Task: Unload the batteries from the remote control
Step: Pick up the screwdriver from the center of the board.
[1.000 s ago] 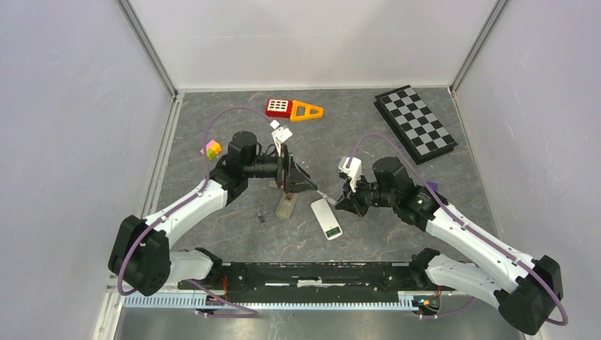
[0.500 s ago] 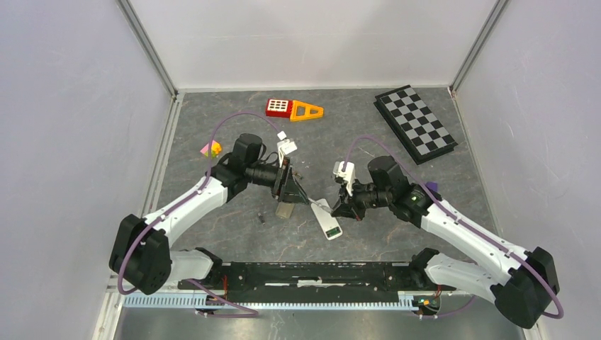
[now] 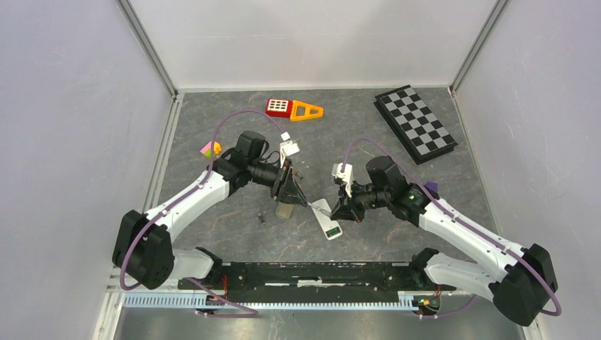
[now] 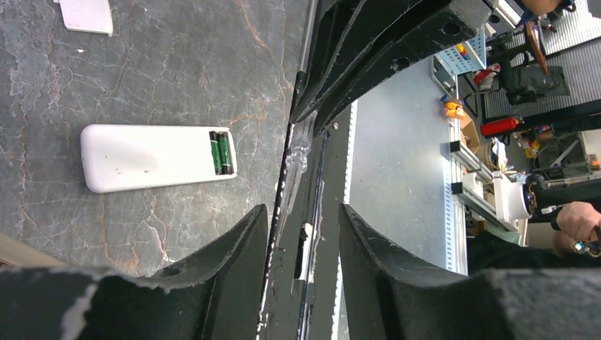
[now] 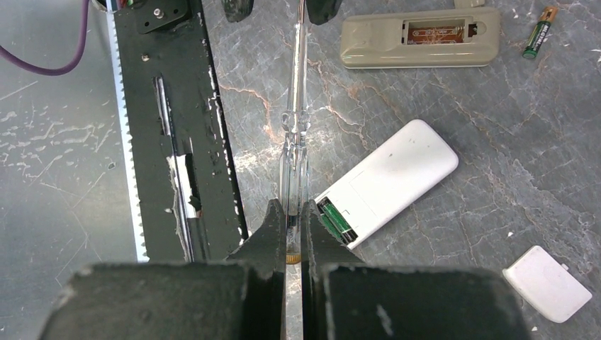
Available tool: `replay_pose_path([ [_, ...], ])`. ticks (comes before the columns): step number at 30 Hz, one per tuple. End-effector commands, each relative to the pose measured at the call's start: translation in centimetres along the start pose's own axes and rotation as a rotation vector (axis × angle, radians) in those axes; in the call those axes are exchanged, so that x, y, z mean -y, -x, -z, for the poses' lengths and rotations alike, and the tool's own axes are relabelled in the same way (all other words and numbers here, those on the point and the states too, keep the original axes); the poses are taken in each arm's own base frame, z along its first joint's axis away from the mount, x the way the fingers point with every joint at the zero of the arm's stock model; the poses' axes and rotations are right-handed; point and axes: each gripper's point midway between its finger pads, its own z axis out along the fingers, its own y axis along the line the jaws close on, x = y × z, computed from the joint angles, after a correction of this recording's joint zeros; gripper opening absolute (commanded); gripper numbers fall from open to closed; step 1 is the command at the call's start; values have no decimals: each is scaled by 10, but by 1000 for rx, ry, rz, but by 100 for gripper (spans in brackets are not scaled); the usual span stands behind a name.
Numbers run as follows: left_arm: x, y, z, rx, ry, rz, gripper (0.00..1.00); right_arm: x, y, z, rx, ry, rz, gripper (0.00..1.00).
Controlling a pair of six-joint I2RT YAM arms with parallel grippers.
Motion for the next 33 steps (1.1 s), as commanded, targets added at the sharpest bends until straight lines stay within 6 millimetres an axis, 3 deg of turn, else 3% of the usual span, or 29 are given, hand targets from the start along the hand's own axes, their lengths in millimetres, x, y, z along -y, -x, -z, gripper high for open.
replay_pose_path([
  [1, 10, 7, 5, -15, -36, -95, 43, -3, 4, -2, 18, 34, 17, 0],
  [4, 8, 10, 5, -10, -23, -94, 30, -4, 5, -2, 19, 37, 17, 0],
  [11, 7, 8, 5, -12, -20, -94, 13, -4, 7, -1, 24, 40, 19, 0],
  [13, 5, 8, 5, -12, -5, -94, 3, -5, 8, -1, 27, 45, 24, 0],
  [18, 2, 18, 3, 55, 20, -99, 2, 2, 14, 1, 35, 4, 27, 5],
  [19, 3, 22, 3, 86, 21, -94, 2, 3, 15, 1, 39, -6, 28, 9],
  [22, 2, 30, 0, 171, 12, -81, 2, 17, 21, 7, 59, -99, 5, 63],
  [24, 1, 35, -1, 221, 13, -72, 2, 25, 24, 15, 100, -157, -13, 77],
  [27, 4, 44, 1, 300, 9, -70, 2, 43, 29, 33, 215, -246, -83, 89],
  [30, 10, 52, 4, 374, -9, -65, 2, 47, 38, 47, 396, -222, -191, 91],
  [33, 20, 60, 8, 437, -43, -75, 2, 50, 38, 49, 509, -197, -287, 90],
])
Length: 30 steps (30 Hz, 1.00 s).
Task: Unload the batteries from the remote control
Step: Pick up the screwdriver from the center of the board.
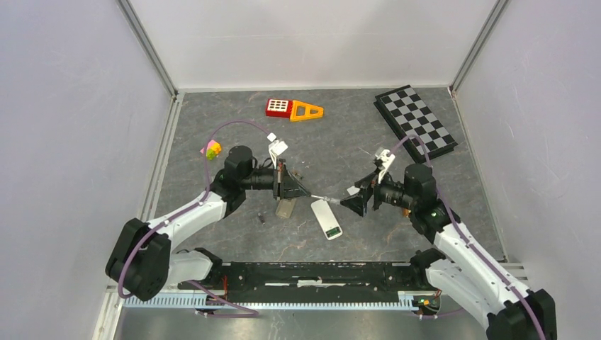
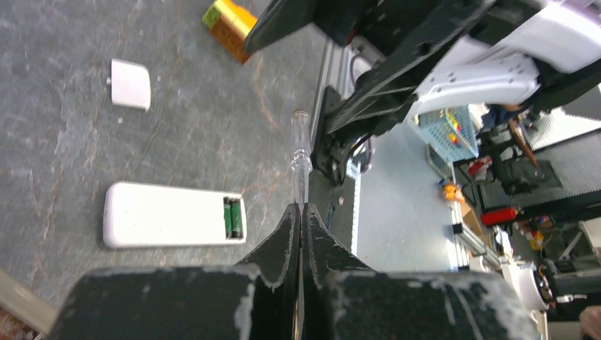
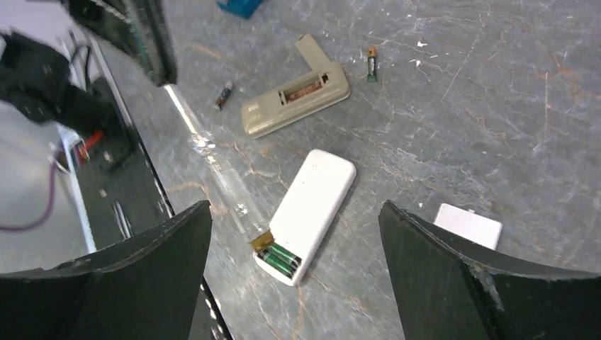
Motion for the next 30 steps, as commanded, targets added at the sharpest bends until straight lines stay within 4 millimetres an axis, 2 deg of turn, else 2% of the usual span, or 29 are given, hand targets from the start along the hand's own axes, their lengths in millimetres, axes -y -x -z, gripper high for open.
replay_pose_path([
  [1, 34, 48, 4, 194, -89, -70, 2, -13, 23, -2, 204, 109, -157, 90],
  [4, 35, 51, 4, 209, -97, -60, 2, -32, 31, 3, 294, 221, -179, 88],
  [8, 42, 55, 4, 215, -135, -58, 2, -33, 34, 2, 334, 240, -185, 86],
  [14, 46, 55, 3, 204, -161, -51, 2, -41, 53, 5, 386, 296, -156, 85],
  [19, 52, 56, 3, 196, -199, -49, 2, -44, 65, 5, 414, 317, -146, 74],
  [30, 56, 54, 3, 184, -225, -37, 2, -54, 83, 8, 435, 375, -115, 59],
])
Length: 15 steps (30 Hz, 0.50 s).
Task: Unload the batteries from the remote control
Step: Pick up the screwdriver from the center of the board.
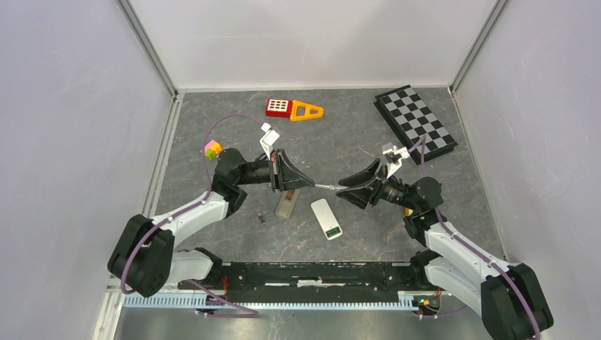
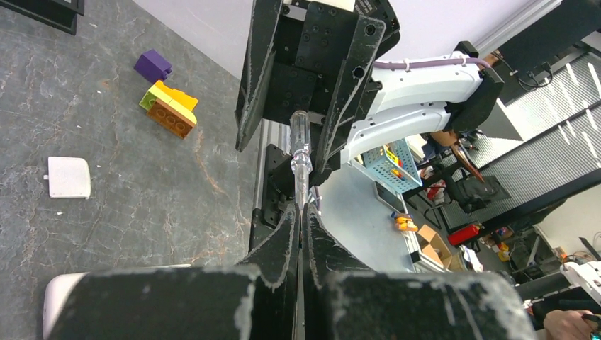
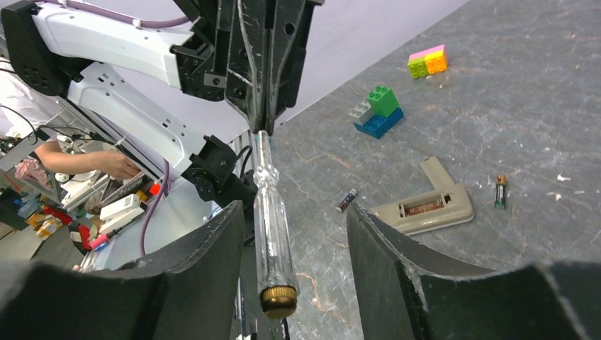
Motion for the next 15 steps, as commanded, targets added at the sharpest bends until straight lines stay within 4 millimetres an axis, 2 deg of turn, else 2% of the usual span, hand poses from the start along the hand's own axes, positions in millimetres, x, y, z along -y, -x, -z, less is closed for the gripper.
replay_pose_path([
  [1, 9, 5, 0, 3, -40, -18, 2, -20, 26, -7, 44, 80, 77, 57],
  [6, 10, 7, -1, 7, -44, -18, 2, -23, 26, -9, 39, 95, 74, 50],
  [13, 9, 6, -2, 0, -48, -15, 2, -25, 27, -11, 41, 103, 77, 25],
  [15, 8, 5, -2, -2, -46, -12, 2, -25, 26, -11, 40, 103, 83, 12],
])
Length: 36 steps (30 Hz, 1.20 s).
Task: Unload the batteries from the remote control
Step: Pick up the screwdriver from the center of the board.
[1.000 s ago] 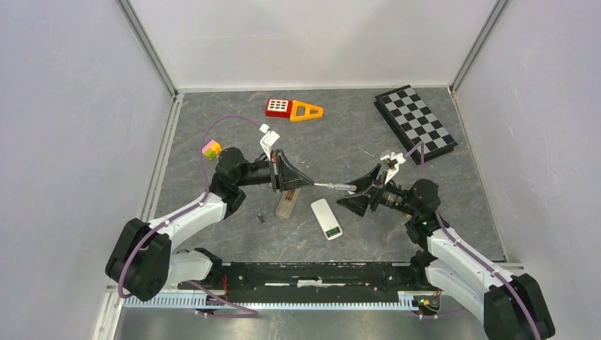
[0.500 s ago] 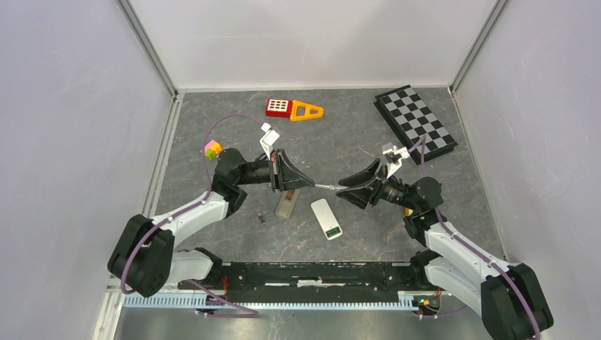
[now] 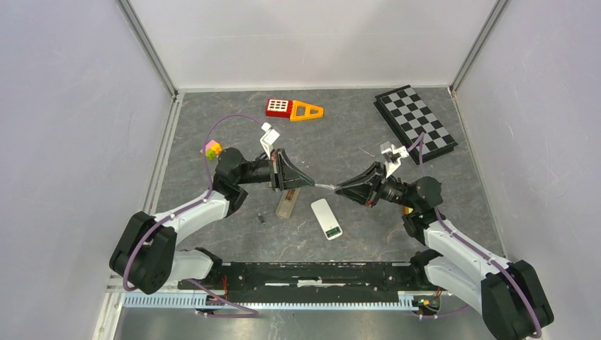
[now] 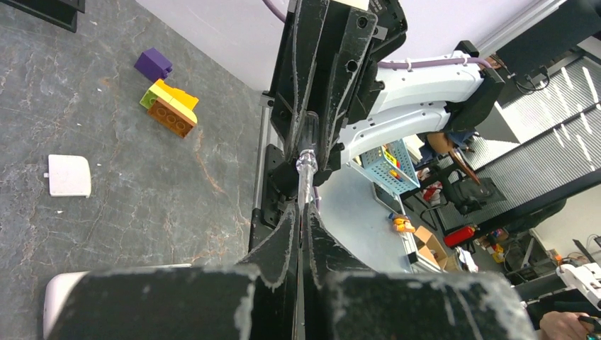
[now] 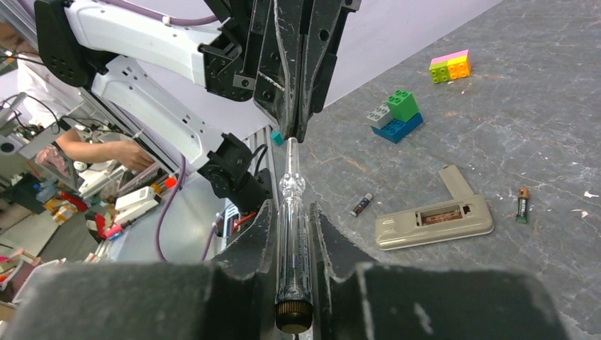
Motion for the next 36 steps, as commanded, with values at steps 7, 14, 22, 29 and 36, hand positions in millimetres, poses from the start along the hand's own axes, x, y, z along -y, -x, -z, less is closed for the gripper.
replay_pose_path([
  [7, 8, 1, 0, -15, -32, -16, 2, -12, 21, -4, 49, 35, 79, 6],
  [14, 8, 0, 0, -19, -31, -13, 2, -10, 23, -5, 54, 28, 70, 44],
  [22, 6, 1, 0, -15, -26, -12, 2, -12, 18, -6, 26, 48, 55, 34],
  [29, -12, -4, 0, -17, 55, -5, 45, -5, 22, -5, 45, -1, 68, 0],
  [36, -64, 1, 30, 42, 466, -60, 100, 51, 7, 23, -201, -384, 206, 0],
])
